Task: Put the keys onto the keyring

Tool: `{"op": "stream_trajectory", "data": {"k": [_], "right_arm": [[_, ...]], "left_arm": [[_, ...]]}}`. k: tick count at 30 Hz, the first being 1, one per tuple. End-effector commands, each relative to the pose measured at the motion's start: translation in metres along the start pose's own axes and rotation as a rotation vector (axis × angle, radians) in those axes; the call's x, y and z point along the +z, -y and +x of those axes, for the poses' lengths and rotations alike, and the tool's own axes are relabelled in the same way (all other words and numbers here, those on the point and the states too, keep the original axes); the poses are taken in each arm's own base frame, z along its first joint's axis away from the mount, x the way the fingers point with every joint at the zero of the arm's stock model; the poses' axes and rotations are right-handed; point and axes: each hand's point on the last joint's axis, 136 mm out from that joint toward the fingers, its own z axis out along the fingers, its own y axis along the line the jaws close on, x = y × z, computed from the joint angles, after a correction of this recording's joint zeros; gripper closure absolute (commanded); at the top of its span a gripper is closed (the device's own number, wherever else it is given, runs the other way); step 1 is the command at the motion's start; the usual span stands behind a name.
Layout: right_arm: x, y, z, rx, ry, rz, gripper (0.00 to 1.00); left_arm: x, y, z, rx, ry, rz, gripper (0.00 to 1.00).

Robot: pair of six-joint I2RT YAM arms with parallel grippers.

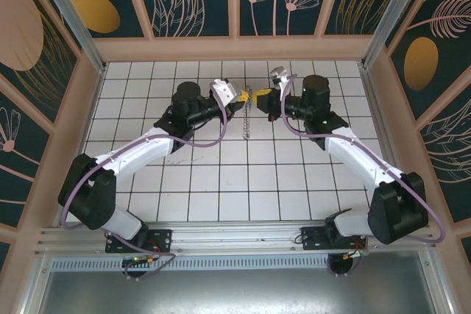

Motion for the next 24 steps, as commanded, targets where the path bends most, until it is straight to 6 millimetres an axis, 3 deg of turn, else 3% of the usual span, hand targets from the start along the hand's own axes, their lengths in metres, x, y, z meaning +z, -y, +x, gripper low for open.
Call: {"op": "stream_trajectory", "data": {"k": [1, 24], "right_arm": [[-0.011, -0.003, -0.025, -0.073, 0.052, 0.030, 1.00], [-0.004, -0.009, -0.037, -0.088, 0.060, -0.008, 1.00]], "left_arm": [[-0.005, 0.005, -0.026, 0.051, 0.060, 0.025, 1.00], [-0.004, 0.005, -0.025, 0.051, 0.056, 0.025, 1.00]]}}
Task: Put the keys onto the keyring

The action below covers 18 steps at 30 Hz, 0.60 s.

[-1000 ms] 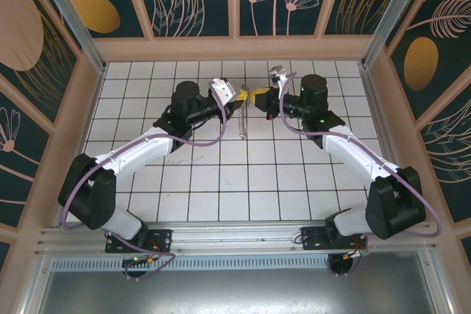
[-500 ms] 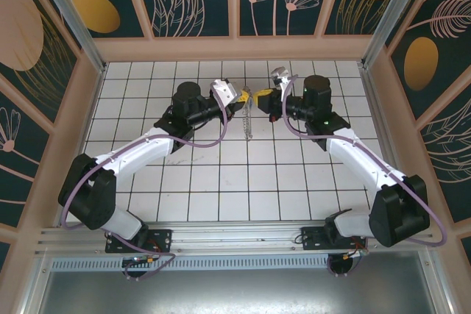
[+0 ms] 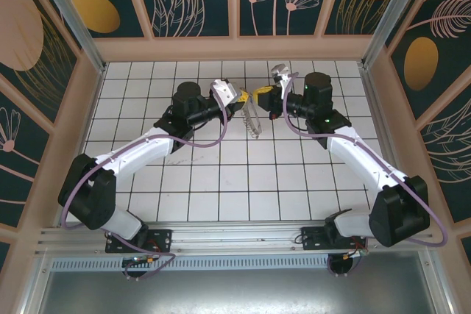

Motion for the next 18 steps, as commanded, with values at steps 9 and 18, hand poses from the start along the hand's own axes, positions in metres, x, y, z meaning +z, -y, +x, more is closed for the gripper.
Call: {"op": "stream_trajectory", "data": {"k": [9, 18], "right_arm": [[0.005, -0.007, -0.017, -0.049, 0.032, -0.026, 1.00], [-0.008, 0.017, -0.008, 0.019, 0.051, 0.021, 1.00]], "left_arm": [[-0.005, 0.005, -0.027, 0.050, 0.069, 0.019, 1.00], [-0.012, 0.006, -0.035, 0.031, 0.114, 0.011, 1.00]]}}
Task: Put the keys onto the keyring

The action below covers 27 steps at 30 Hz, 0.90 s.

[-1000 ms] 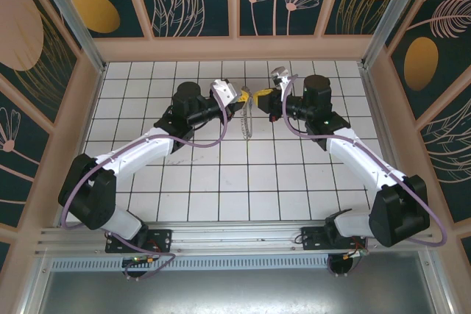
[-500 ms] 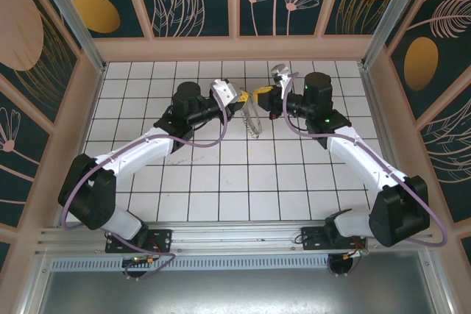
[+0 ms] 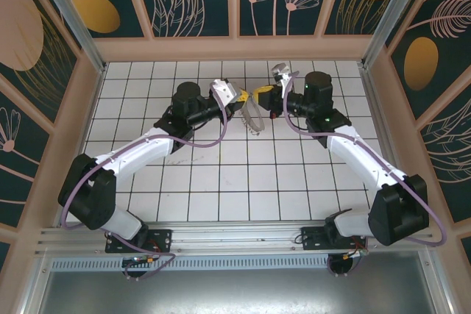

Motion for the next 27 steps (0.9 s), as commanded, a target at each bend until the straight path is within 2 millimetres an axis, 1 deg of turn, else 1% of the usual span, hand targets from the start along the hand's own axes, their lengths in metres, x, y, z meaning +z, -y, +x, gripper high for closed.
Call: {"op": "stream_trajectory", "data": {"k": [1, 5, 13, 19, 20, 21, 27], "right_arm": [[-0.008, 0.010, -0.008, 0.006, 0.051, 0.017, 1.00], [-0.009, 0.009, -0.005, 0.017, 0.046, 0.006, 1.00], [-0.010, -0.002, -0.002, 0.026, 0.031, -0.062, 1.00], [-0.009, -0.005, 0.006, 0.043, 0.010, -0.097, 1.00], [-0.009, -0.006, 0.007, 0.045, 0.008, -0.101, 1.00], [-0.009, -0.005, 0.007, 0.046, 0.008, -0.102, 1.00], [-0.011, -0.006, 0.006, 0.053, 0.018, -0.116, 1.00]], "left_arm": [[-0.012, 0.007, -0.034, 0.028, 0.108, 0.016, 1.00], [-0.015, 0.008, -0.040, 0.018, 0.138, 0.018, 1.00], [-0.019, 0.010, -0.053, -0.014, 0.199, 0.028, 1.00], [-0.024, 0.009, -0.072, -0.053, 0.281, 0.036, 1.00], [-0.025, 0.012, -0.067, -0.069, 0.279, 0.042, 1.00], [-0.025, 0.013, -0.067, -0.083, 0.287, 0.049, 1.00], [-0.027, 0.017, -0.074, -0.145, 0.339, 0.084, 1.00]]}}
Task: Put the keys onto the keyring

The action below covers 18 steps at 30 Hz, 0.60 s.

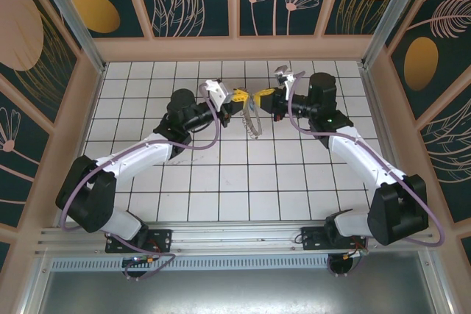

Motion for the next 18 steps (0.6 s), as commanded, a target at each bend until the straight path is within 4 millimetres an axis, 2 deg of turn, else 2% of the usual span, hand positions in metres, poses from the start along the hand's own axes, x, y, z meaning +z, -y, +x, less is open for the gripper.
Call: {"op": "stream_trajectory", "data": {"k": [1, 10, 18], "right_arm": [[-0.005, 0.006, 0.001, 0.013, 0.015, 0.011, 1.00], [-0.007, -0.001, 0.002, 0.021, 0.025, -0.030, 1.00], [-0.025, 0.001, -0.003, 0.046, 0.027, -0.091, 1.00]], "left_arm": [[-0.008, 0.015, -0.052, 0.015, 0.181, 0.062, 1.00], [-0.010, 0.016, -0.064, -0.075, 0.258, 0.087, 1.00], [-0.011, 0.022, -0.068, -0.104, 0.271, 0.129, 1.00]]}}
